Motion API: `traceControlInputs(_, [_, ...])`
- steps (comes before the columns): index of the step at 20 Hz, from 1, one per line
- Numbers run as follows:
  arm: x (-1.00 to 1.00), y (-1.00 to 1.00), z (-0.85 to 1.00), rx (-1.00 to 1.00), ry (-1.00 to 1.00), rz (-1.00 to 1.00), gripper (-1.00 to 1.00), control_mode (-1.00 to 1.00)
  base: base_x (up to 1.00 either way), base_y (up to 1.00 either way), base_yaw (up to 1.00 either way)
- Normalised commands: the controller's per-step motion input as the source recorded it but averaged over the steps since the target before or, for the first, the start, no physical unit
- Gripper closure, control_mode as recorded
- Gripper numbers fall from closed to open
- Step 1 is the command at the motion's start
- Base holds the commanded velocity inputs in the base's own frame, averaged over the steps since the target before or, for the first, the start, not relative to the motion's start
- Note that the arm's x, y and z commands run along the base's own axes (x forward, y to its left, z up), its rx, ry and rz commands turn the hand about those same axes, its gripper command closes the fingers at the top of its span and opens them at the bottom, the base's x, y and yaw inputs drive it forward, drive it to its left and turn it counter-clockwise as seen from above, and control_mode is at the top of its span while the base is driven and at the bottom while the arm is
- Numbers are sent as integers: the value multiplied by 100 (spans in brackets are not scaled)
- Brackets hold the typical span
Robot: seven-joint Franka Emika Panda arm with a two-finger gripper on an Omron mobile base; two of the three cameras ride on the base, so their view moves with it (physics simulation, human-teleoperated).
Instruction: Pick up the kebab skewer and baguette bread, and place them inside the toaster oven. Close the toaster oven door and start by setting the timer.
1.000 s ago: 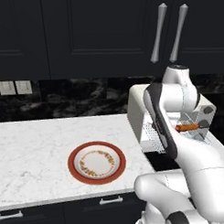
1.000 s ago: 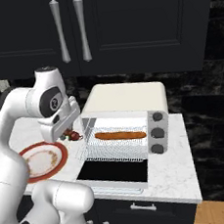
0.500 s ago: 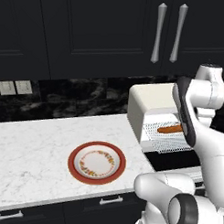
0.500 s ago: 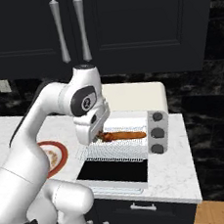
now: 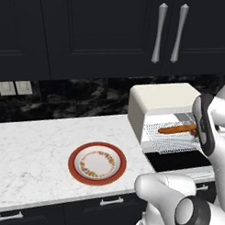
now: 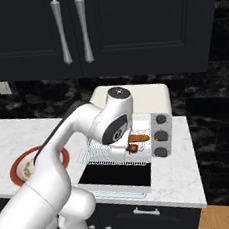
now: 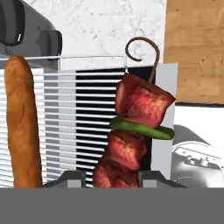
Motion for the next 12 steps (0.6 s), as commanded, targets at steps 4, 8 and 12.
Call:
traceControlInputs(4, [36, 0, -6, 0, 6, 9, 100, -100, 0, 0, 0])
traceControlInputs(8, [32, -11, 0, 0, 24, 2, 100, -100, 0, 0, 0])
traceControlInputs(12, [36, -28, -15, 0, 12, 2, 100, -100, 0, 0, 0])
